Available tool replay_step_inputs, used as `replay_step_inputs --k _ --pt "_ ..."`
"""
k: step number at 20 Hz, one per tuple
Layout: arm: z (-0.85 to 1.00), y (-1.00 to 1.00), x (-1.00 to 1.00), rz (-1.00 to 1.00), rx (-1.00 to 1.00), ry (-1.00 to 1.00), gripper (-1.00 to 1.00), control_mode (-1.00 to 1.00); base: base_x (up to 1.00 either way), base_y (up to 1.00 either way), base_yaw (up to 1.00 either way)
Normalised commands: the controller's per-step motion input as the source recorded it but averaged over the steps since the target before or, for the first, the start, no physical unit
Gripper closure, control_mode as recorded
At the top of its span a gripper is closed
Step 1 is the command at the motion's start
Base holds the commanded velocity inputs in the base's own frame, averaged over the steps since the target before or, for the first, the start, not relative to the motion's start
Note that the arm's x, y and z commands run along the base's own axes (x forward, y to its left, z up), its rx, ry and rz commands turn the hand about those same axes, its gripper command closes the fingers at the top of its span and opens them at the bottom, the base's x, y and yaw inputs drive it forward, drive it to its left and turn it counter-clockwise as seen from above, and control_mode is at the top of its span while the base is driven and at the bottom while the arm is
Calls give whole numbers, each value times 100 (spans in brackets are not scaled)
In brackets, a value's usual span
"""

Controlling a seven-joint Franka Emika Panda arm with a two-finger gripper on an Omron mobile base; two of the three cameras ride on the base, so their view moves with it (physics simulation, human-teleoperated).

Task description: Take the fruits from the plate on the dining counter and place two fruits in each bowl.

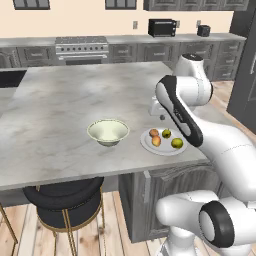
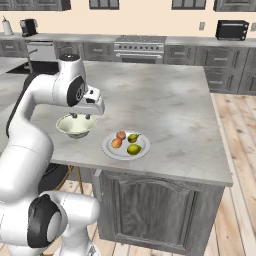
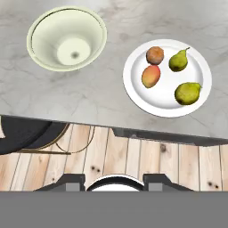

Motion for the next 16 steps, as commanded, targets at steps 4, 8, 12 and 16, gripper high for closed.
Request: replay_step_inputs --k 4,8,12,16 --pt "-13 -20 0 0 0 0 -100 -100 0 0 0" --pt "-37 -91 8 0 0 0 -100 -100 0 0 0" --pt "-25 -80 40 0 0 6 -100 -100 0 0 0" --pt "-50 -70 34 -14 0 9 -100 -100 0 0 0"
